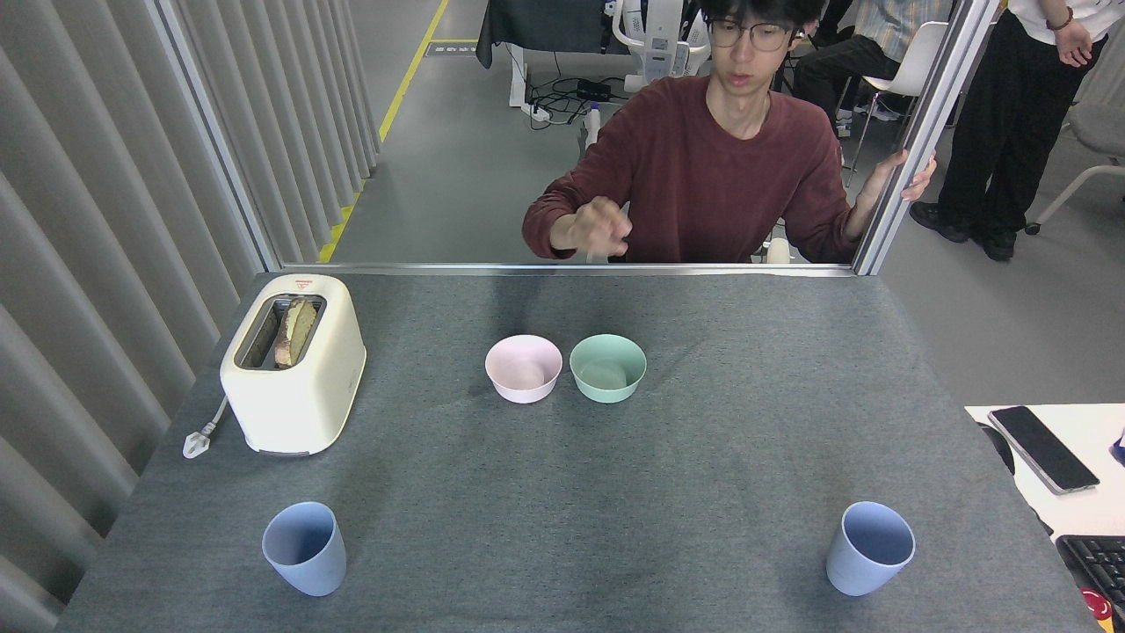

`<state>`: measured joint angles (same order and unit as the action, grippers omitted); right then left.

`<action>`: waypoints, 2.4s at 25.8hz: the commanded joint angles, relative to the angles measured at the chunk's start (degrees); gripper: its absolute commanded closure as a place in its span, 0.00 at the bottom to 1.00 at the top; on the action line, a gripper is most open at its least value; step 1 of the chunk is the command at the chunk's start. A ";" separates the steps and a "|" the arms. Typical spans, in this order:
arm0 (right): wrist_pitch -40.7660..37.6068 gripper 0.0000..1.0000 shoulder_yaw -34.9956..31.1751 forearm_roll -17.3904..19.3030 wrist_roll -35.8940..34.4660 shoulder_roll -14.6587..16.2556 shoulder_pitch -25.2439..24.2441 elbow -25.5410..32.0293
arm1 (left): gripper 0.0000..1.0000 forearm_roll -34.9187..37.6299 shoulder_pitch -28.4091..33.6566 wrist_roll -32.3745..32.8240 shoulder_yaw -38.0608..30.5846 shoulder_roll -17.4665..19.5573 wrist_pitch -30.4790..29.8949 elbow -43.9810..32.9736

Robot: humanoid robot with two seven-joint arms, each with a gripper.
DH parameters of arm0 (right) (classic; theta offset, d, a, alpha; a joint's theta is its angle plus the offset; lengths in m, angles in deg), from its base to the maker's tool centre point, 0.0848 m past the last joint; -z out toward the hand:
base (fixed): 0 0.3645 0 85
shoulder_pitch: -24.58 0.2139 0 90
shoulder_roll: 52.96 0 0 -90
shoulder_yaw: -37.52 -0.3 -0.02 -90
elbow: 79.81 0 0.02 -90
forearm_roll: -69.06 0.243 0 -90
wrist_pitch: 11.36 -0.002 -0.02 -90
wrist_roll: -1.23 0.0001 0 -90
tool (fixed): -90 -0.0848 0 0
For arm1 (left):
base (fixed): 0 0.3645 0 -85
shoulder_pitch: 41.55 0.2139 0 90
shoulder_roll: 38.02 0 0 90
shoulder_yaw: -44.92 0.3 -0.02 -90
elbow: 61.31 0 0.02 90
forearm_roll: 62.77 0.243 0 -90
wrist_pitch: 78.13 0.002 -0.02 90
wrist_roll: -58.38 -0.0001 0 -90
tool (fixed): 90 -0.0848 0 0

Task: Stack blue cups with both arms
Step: 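Raise the left gripper toward the blue cup in front of it, then grasp the blue cup nearest the left gripper and lift it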

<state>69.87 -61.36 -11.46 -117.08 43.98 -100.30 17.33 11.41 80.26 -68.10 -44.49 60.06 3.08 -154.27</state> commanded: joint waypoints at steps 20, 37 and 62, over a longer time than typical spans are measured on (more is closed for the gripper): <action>-0.02 0.00 -0.09 0.01 -0.08 0.18 0.08 -0.55 | 0.00 0.00 -20.39 0.18 0.02 0.18 0.45 21.24; 0.07 0.00 0.00 0.01 -0.08 0.44 0.35 -1.17 | 0.00 0.53 -27.33 0.18 0.19 0.09 -0.08 28.36; 0.07 0.00 0.00 -0.08 -0.43 0.62 0.70 -2.49 | 0.42 0.79 -40.34 1.94 7.05 -0.44 -2.45 28.27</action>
<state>69.95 -61.44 -11.53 -117.53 44.60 -99.68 14.81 12.24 42.07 -67.44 -38.94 59.29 2.21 -122.02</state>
